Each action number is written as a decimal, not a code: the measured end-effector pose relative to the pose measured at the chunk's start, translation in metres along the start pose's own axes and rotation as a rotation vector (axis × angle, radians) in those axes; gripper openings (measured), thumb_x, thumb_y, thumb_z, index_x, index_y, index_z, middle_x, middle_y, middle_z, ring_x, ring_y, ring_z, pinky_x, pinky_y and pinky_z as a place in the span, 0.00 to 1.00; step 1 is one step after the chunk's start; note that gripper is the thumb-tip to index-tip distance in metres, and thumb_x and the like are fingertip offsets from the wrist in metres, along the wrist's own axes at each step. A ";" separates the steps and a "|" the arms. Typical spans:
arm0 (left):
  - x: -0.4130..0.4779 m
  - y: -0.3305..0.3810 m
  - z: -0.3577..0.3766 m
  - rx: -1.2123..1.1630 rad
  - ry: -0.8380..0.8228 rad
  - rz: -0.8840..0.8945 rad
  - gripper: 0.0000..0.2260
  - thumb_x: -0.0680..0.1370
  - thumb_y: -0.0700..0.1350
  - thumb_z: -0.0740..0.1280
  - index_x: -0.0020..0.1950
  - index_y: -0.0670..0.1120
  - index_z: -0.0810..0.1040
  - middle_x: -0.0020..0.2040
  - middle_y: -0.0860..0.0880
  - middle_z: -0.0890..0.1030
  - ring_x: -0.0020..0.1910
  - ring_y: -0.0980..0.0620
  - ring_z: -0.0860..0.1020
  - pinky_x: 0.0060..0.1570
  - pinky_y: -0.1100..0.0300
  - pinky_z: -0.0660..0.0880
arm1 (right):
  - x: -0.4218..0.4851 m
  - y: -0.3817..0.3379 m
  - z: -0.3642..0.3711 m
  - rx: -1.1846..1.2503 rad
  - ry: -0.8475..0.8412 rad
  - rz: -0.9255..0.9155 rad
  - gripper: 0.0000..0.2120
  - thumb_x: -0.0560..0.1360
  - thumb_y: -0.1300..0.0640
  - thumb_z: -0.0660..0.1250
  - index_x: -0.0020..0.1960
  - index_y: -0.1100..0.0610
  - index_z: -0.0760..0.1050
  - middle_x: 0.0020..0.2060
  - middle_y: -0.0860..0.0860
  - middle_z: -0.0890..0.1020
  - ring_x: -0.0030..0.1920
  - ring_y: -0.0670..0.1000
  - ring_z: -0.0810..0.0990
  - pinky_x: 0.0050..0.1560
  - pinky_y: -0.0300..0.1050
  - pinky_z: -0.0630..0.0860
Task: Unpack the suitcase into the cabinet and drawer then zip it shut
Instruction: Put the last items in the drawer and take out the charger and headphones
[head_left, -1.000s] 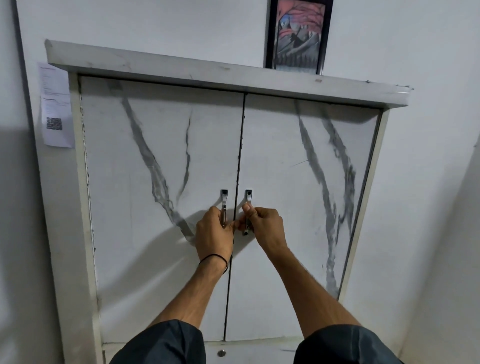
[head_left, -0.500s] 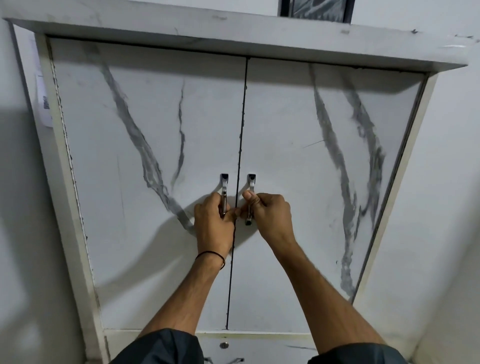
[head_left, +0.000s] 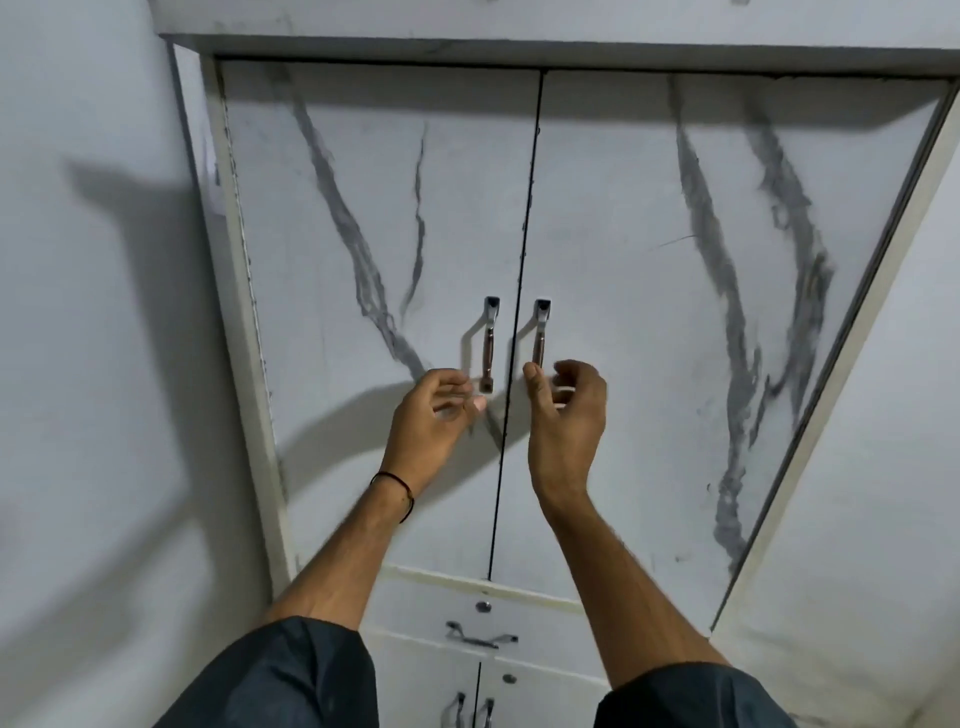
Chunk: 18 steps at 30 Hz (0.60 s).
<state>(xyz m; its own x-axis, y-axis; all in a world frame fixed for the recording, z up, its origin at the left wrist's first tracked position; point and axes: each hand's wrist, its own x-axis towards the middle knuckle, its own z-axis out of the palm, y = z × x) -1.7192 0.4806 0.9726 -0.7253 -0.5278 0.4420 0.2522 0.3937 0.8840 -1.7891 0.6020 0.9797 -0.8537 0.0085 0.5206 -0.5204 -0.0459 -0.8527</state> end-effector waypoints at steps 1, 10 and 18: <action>-0.014 -0.004 -0.006 -0.010 0.030 -0.009 0.12 0.76 0.45 0.73 0.57 0.48 0.78 0.54 0.53 0.83 0.53 0.57 0.80 0.56 0.53 0.79 | -0.017 0.002 0.000 0.000 0.025 0.038 0.13 0.78 0.47 0.69 0.57 0.53 0.73 0.51 0.48 0.75 0.47 0.45 0.77 0.48 0.37 0.75; -0.211 -0.011 -0.153 0.008 0.259 -0.234 0.07 0.79 0.39 0.65 0.54 0.46 0.79 0.44 0.49 0.85 0.40 0.52 0.82 0.40 0.60 0.76 | -0.233 -0.033 0.036 0.073 -0.552 0.243 0.10 0.79 0.49 0.69 0.47 0.55 0.76 0.41 0.53 0.82 0.40 0.47 0.77 0.44 0.47 0.75; -0.468 0.015 -0.362 0.144 0.716 -0.417 0.08 0.80 0.37 0.62 0.53 0.45 0.79 0.43 0.48 0.85 0.35 0.57 0.80 0.36 0.65 0.73 | -0.493 -0.151 0.123 0.262 -1.201 0.286 0.11 0.81 0.51 0.66 0.47 0.59 0.76 0.36 0.53 0.81 0.35 0.47 0.78 0.35 0.39 0.74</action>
<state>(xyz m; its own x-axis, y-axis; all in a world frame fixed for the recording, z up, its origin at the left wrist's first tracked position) -1.1438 0.4610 0.8342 -0.1469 -0.9822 0.1168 -0.0657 0.1275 0.9897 -1.2872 0.4817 0.8574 -0.3103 -0.9391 0.1477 -0.1832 -0.0934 -0.9786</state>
